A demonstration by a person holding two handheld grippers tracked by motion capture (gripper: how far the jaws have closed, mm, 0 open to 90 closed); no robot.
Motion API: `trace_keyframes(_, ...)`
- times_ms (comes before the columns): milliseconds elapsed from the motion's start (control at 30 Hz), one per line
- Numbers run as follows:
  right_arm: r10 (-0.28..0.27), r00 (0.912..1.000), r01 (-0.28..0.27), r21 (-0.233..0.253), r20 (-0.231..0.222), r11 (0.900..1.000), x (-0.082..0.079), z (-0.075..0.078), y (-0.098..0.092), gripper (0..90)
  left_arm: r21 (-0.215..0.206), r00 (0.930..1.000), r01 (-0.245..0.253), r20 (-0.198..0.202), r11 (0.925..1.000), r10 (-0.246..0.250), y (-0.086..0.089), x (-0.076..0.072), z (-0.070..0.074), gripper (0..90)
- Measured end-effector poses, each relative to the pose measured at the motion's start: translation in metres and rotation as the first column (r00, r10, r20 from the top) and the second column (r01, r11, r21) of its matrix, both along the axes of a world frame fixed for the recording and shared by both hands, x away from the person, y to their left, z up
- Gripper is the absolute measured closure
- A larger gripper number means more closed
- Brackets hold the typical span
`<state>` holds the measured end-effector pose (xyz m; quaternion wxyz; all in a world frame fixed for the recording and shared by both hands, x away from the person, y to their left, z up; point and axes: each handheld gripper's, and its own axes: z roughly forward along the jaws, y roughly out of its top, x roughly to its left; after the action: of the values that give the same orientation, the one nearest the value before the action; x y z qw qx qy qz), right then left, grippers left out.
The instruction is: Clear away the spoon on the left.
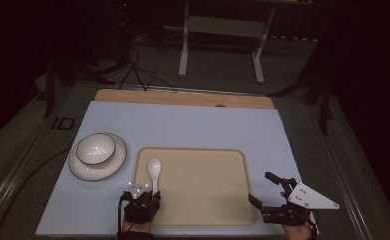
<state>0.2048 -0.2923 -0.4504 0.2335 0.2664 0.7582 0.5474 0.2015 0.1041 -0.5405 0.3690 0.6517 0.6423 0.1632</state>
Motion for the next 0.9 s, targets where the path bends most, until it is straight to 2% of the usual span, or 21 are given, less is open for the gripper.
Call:
trace_keyframes(100,0.000,1.0000,0.000,0.001,0.001,1.000,0.000,0.000,0.000,14.3,0.002,1.0000,-0.002,0.003,1.0000,0.002,0.000,0.000,0.000,70.4)
trace_keyframes(367,0.000,1.0000,0.000,0.000,-0.002,1.000,0.000,0.000,0.000,14.2,0.038,0.9999,-0.014,0.006,0.9992,0.013,0.001,0.001,0.001,65.4)
trace_keyframes(667,-0.002,1.0000,0.002,-0.001,-0.003,1.000,0.000,0.000,0.000,14.3,0.032,0.9998,-0.002,0.018,0.9995,0.002,0.001,0.002,0.008,59.4)
trace_keyframes(767,-0.003,1.0000,0.003,-0.002,-0.003,1.000,0.000,0.000,0.000,14.3,0.026,0.9994,0.017,0.030,0.9995,-0.018,0.002,0.004,0.013,57.0)
trace_keyframes(833,-0.004,1.0000,0.004,-0.003,-0.004,1.000,0.001,-0.001,0.000,14.3,0.014,0.9975,0.055,0.043,0.9984,-0.056,0.002,0.005,0.018,52.3)
trace_keyframes(900,-0.003,1.0000,0.003,-0.004,-0.006,1.000,0.001,-0.001,0.000,14.3,0.020,0.9947,0.087,0.053,0.9960,-0.088,0.002,0.007,0.023,49.2)
